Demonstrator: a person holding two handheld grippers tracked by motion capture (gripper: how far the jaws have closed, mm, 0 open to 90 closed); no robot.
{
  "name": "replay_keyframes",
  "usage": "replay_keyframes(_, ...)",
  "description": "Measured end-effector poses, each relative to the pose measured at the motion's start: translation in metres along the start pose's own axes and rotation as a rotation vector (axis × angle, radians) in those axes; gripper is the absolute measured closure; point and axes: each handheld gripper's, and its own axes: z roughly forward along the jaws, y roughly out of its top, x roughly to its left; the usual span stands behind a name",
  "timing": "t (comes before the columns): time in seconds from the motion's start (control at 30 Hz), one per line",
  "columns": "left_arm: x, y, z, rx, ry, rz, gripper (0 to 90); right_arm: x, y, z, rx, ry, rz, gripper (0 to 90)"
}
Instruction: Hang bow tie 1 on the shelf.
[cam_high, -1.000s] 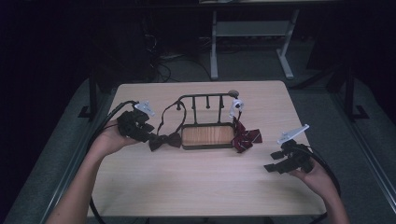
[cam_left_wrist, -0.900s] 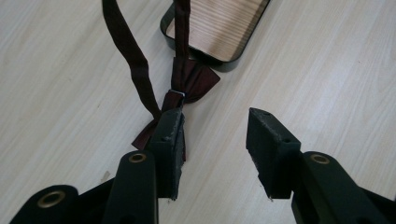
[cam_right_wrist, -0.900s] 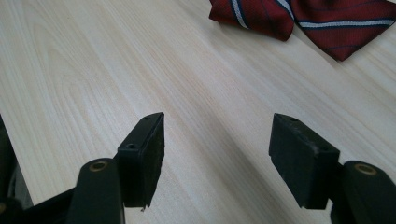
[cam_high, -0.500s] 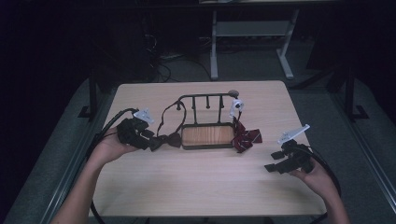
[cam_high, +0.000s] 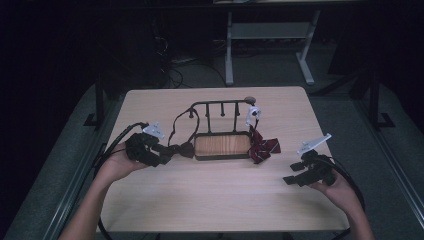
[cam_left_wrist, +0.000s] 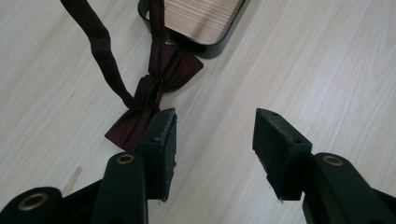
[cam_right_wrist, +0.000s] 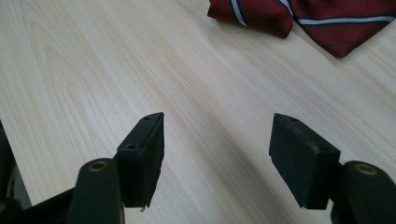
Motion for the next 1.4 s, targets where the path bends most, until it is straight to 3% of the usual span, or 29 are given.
replay_keyframes(1.03,-0.02,-0.027,0.025,-0.007,0.001,0.006,40.3,0.0,-0.002,0.003,0.013,-0.003,0.007,35.6)
replay_keyframes(1.4,-0.033,-0.041,0.038,-0.053,-0.002,0.007,36.5,0.005,-0.003,0.006,0.01,0.009,-0.013,34.8)
